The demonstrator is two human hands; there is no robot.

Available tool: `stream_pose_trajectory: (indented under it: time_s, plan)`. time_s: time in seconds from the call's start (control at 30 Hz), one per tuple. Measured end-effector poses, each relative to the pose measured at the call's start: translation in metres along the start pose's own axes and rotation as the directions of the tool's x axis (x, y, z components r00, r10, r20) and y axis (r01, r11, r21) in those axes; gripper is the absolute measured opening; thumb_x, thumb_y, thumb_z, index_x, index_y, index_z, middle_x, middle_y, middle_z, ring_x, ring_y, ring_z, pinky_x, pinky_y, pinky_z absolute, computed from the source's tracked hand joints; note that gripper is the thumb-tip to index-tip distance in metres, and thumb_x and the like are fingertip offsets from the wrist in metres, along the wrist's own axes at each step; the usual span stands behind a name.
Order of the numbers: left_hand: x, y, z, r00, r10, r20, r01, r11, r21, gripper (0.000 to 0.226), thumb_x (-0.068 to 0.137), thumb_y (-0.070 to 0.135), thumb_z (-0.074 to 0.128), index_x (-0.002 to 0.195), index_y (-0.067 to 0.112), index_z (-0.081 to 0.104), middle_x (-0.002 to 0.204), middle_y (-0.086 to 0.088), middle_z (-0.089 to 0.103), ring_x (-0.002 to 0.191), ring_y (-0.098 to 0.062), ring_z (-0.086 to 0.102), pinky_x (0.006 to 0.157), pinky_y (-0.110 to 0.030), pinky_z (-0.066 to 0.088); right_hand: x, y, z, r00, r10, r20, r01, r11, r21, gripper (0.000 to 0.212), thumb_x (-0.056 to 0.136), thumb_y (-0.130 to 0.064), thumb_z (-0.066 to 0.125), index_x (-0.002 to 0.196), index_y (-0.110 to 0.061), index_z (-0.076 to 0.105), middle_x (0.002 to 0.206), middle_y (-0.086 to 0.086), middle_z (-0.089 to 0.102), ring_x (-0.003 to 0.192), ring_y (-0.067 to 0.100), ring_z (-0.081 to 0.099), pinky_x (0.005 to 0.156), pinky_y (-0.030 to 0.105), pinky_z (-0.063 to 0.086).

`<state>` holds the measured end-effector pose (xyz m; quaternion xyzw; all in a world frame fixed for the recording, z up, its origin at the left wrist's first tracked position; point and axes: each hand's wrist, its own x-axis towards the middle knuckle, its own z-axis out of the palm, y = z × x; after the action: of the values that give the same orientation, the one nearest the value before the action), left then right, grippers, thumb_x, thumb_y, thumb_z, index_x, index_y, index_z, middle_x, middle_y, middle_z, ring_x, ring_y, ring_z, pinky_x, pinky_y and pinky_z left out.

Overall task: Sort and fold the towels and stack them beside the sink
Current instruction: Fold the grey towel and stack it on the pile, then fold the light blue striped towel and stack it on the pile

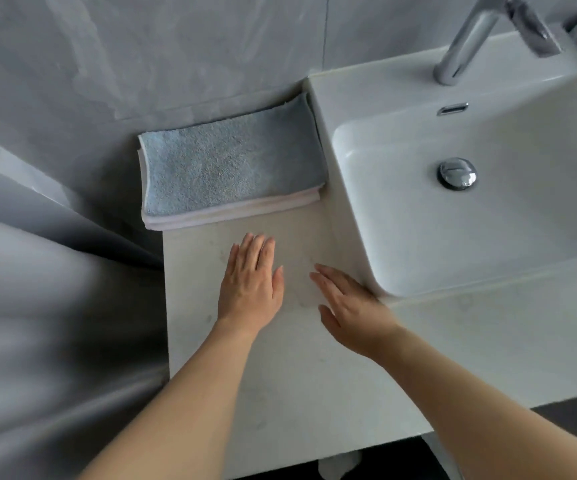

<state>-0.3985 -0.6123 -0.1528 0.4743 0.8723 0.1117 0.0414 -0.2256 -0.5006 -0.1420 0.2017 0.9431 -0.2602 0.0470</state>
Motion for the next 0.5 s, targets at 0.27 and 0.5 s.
stream_pose_trajectory:
  time_s: [0.27, 0.5]
  plan:
    - [-0.041, 0.12, 0.019, 0.99, -0.112, 0.085, 0.108, 0.993, 0.051, 0.049, 0.091, 0.034, 0.036, 0.114, 0.0, 0.062, 0.115, -0.019, 0.063, 0.11, -0.04, 0.06, 0.098, -0.047, 0.049, -0.118, 0.075, -0.025, 0.993, 0.019, 0.12, -0.015, 0.999, -0.038, 0.056, 0.102, -0.027, 0.041, 0.154, -0.016, 0.025, 0.161, 0.001, 0.022, 0.148, 0.018, 0.019, 0.119, 0.025, 0.011]
    - [-0.07, 0.242, 0.027, 0.971, -0.149, 0.187, 0.141, 0.988, 0.054, 0.024, 0.088, 0.027, 0.057, 0.091, 0.005, 0.065, 0.088, -0.015, 0.067, 0.079, -0.036, 0.063, 0.068, -0.038, 0.047, -0.179, 0.152, -0.067, 0.967, 0.246, 0.061, -0.243, 0.969, -0.051, 0.054, 0.101, -0.027, 0.043, 0.152, -0.015, 0.029, 0.158, 0.0, 0.027, 0.146, 0.018, 0.022, 0.119, 0.031, 0.019]
